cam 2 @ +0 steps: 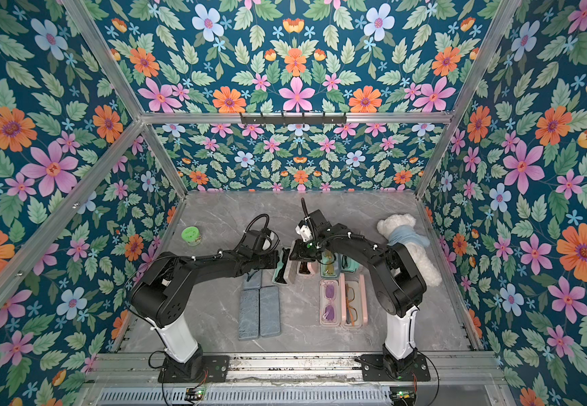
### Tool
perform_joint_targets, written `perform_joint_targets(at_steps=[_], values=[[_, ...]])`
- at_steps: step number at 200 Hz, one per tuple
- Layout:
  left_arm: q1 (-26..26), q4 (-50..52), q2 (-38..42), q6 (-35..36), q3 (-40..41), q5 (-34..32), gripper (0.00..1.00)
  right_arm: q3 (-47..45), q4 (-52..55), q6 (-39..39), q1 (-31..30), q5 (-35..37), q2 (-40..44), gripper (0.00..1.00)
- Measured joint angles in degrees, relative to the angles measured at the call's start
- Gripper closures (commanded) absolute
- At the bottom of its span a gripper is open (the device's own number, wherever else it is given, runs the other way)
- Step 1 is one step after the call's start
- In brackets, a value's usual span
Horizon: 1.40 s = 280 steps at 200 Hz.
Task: Close the glasses case
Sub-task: Close the glasses case at the center of the board.
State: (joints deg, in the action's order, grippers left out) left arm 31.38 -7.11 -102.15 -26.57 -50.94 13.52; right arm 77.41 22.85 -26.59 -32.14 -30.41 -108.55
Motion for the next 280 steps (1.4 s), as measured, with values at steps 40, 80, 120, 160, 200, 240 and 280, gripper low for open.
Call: perform_joint_targets(at_steps=[40,80,120,160,200,240,280], values=[[0.00,-0.57,0.00,-0.11,0.31,0.81,0.95,0.22,0.17,0.90,-0.04,0.63,-0.07,0.70],[-0.04,-0.76,0.04,-0.11,0.44,0.96,0.94,0.50,0.35,1.27,-0.04,1.01,-0.35,0.70],[-0.04,-0.76,0.04,-0.11,0.44,0.98,0.94,0.52,0.33,1.29,-0.04,1.01,-0.42,0.71],[-0.04,-0.76,0.04,-0.11,0.46,1.01,0.95,0.55,0.22,1.29,-0.04,0.98,-0.55,0.71],[-0.04,-0.76,0.04,-0.11,0.44,1.01,0.95,0.55,0.13,1.27,-0.04,0.94,-0.61,0.71],[-0.04,-0.76,0.07,-0.11,0.46,0.98,0.95,0.83,0.00,1.25,-0.20,0.61,-1.01,0.71],[-0.04,-0.92,0.09,-0.11,0.55,0.96,0.95,1.18,-0.13,1.27,-0.44,0.61,-1.42,0.72]])
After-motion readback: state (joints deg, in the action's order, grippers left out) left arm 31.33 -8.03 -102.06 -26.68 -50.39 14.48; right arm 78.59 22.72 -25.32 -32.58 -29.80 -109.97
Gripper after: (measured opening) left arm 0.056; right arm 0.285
